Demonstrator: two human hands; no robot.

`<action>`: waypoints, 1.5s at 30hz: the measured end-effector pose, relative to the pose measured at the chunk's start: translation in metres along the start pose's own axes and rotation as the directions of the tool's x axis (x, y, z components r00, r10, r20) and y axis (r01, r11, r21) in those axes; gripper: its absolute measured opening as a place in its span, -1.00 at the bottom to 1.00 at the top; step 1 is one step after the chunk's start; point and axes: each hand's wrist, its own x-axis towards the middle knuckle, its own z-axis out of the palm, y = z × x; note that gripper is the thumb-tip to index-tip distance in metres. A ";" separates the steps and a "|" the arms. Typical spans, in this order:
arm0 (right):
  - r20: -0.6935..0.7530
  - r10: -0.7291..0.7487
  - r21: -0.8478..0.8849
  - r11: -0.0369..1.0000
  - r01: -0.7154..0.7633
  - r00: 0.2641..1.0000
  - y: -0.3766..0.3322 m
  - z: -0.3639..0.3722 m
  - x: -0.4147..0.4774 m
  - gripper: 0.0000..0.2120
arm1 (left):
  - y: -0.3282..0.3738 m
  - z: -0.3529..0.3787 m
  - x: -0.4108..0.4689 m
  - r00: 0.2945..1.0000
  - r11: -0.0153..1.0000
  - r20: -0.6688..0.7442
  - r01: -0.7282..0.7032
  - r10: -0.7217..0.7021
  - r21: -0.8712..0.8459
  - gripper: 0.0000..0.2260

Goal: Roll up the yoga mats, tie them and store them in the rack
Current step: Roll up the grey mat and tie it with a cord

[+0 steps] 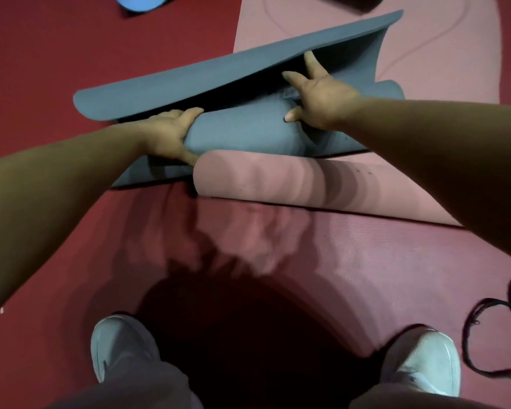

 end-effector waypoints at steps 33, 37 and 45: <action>-0.375 -0.128 -0.331 0.944 -0.003 0.918 -0.016 0.025 0.017 -0.17 | 0.000 -0.005 0.011 0.926 0.970 -0.377 0.069 0.024 0.233 -0.09; -0.274 -0.105 -0.366 0.931 -0.002 0.956 -0.013 0.029 0.014 -0.15 | 0.006 0.001 0.012 0.900 0.968 -0.437 0.097 0.013 0.229 -0.15; -0.218 -0.031 -0.445 0.892 -0.071 0.975 -0.006 0.026 0.018 0.14 | 0.009 -0.007 0.012 0.885 0.991 -0.461 0.111 -0.064 0.076 -0.25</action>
